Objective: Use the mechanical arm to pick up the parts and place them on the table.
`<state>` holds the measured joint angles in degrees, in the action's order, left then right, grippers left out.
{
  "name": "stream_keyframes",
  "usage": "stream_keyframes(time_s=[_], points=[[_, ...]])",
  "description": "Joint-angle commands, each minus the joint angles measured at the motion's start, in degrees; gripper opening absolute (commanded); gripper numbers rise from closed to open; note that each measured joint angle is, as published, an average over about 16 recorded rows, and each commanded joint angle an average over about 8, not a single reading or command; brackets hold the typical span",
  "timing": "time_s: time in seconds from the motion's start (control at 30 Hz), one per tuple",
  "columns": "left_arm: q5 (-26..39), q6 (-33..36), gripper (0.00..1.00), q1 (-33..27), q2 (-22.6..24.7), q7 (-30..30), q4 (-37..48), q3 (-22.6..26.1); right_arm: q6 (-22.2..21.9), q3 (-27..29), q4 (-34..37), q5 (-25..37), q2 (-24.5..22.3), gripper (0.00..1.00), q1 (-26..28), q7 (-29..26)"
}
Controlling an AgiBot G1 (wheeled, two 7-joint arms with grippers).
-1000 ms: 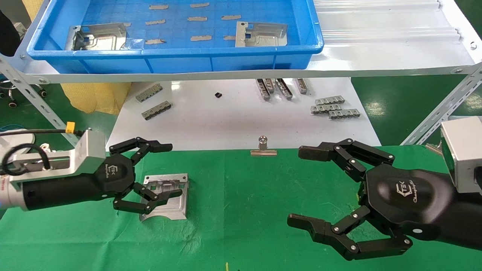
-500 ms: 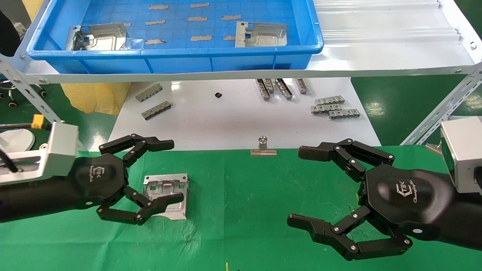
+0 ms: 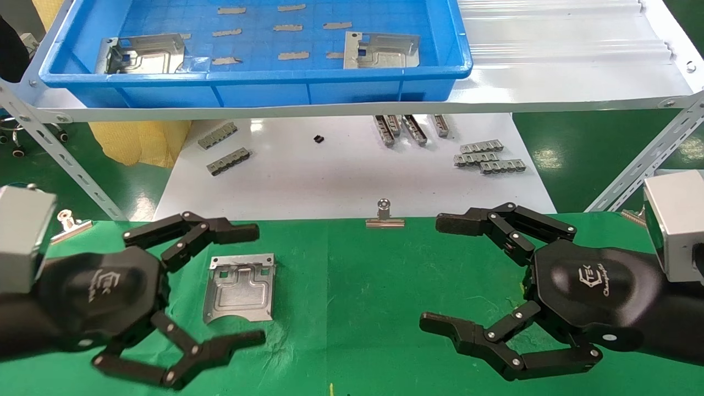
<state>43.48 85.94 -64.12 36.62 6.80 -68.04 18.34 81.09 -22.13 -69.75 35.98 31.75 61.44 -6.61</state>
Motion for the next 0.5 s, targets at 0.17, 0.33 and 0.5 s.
stream_keyframes(time_s=[0.17,0.33,0.5], points=[[-1.9,-0.2,1.00,2.9,-1.8,4.2,-6.4,-2.6,0.0,0.0,0.0,0.0,0.0,1.00,0.0,0.0],[-2.4,-0.3,1.00,3.7,-2.3,4.8,-8.0,-3.3,0.0,0.0,0.0,0.0,0.0,1.00,0.0,0.0],[-2.2,-0.3,1.00,3.4,-2.1,4.5,-7.2,-3.0,0.0,0.0,0.0,0.0,0.0,1.00,0.0,0.0]])
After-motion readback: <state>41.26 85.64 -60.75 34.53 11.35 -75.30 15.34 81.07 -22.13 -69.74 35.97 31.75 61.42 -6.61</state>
